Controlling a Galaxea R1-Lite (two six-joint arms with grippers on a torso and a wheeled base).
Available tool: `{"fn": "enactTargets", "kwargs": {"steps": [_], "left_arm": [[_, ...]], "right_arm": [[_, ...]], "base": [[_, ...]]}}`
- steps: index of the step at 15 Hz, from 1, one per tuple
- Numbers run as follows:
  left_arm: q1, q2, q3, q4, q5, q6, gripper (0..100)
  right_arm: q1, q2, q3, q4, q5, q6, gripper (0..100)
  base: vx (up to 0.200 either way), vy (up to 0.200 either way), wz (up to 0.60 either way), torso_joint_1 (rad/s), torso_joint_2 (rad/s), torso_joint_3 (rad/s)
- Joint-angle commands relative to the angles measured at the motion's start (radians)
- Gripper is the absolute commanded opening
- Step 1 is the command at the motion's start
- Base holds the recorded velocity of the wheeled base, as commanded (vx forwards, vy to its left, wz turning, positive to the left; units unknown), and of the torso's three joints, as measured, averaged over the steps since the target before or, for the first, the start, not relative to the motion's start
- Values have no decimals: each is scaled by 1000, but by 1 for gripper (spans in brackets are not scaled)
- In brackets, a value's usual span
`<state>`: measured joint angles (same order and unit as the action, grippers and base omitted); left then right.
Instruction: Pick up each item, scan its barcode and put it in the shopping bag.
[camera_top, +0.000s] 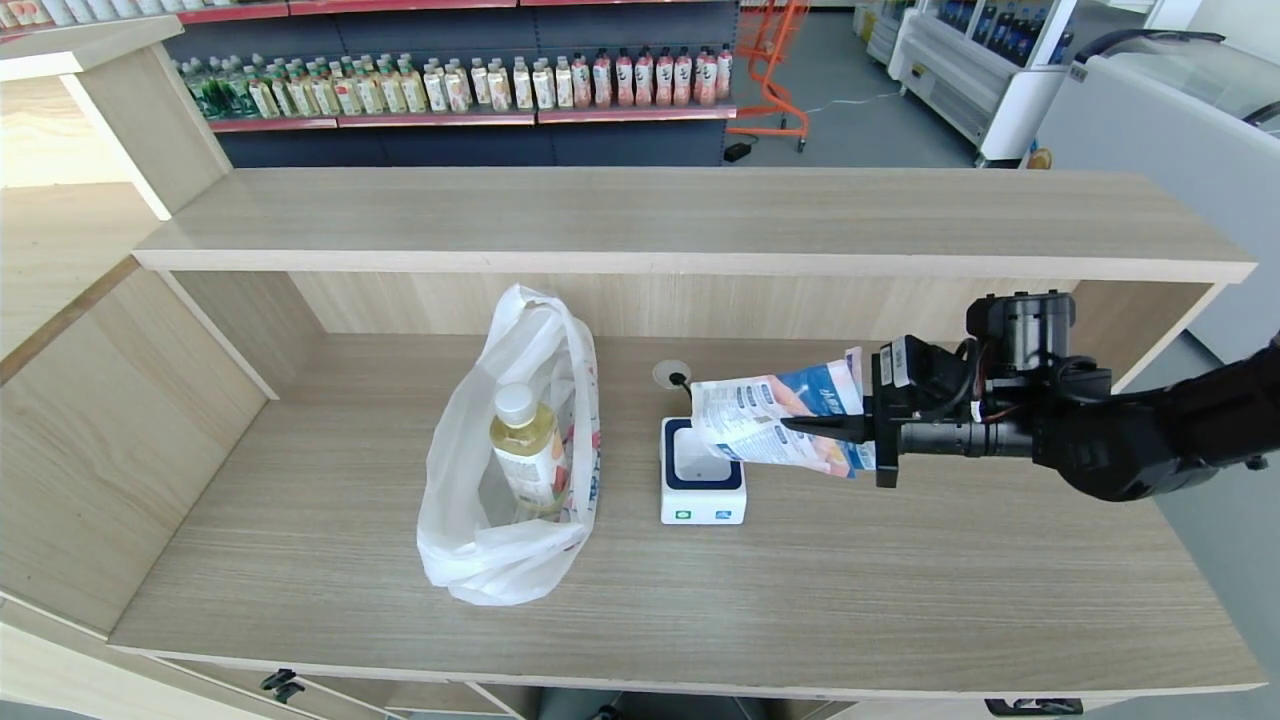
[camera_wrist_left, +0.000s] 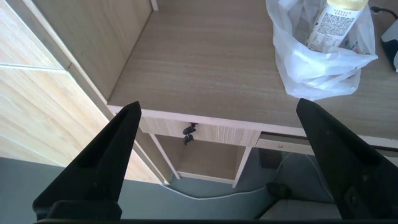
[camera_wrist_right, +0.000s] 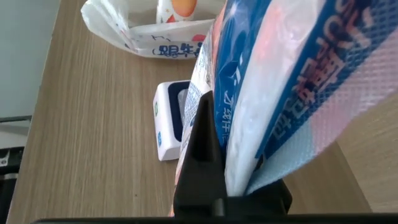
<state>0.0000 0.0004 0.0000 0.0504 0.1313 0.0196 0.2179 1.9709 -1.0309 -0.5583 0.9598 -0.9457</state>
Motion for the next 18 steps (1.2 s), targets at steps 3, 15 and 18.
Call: {"fn": "enactTargets", "kwargs": {"steps": [3,15,18], "left_arm": [[0,0,0,0,1,0,100],[0,0,0,0,1,0,100],[0,0,0,0,1,-1,100]], "right_arm": [[26,77,-55,-3,-1,-7,0],[35,180,-109,-77,-1,1,0],[49,166,-123,-77,-3,53,0]], "base": [[0,0,0,0,0,0],[0,0,0,0,0,0],[0,0,0,0,0,0]]}}
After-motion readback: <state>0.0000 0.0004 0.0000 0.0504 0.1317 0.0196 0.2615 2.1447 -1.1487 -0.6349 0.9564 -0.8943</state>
